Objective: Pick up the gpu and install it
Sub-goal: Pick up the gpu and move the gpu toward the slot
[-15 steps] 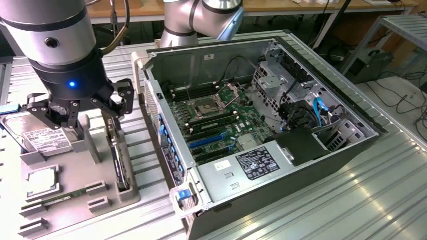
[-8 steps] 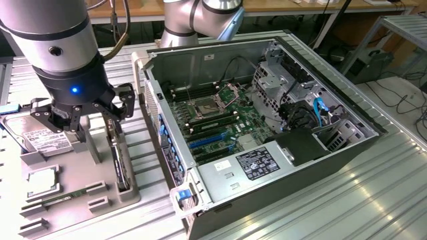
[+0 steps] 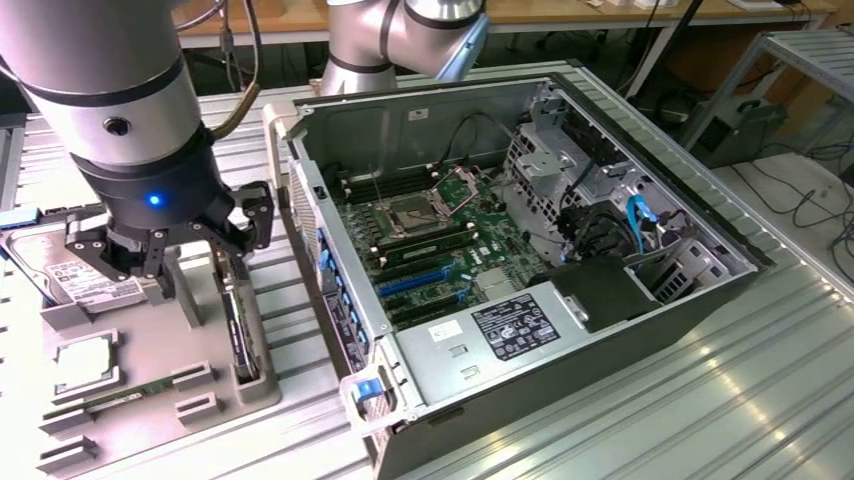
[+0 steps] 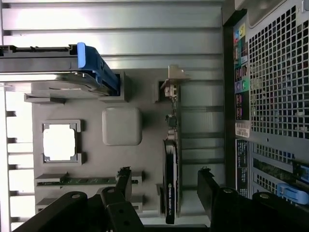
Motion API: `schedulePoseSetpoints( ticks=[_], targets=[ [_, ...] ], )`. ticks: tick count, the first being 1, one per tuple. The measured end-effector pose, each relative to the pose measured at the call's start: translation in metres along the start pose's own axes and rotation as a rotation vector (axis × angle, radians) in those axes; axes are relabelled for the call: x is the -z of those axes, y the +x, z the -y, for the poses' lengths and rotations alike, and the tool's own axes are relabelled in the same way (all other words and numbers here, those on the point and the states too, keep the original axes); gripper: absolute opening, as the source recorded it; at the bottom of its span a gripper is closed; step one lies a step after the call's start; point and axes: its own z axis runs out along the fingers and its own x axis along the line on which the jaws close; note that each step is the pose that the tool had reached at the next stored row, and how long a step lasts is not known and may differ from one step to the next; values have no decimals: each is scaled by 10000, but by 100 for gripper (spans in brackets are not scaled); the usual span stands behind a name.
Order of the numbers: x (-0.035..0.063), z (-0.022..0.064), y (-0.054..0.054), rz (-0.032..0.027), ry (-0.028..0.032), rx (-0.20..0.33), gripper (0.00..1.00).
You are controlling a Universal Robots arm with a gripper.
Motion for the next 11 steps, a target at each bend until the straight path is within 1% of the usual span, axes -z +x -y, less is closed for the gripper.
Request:
schedulePoseSetpoints(
  ticks=[3, 11],
  targets=[
    [-33, 14, -3, -13, 1, -2, 66],
    [-118, 42, -4, -15, -10, -1, 66]
  ],
)
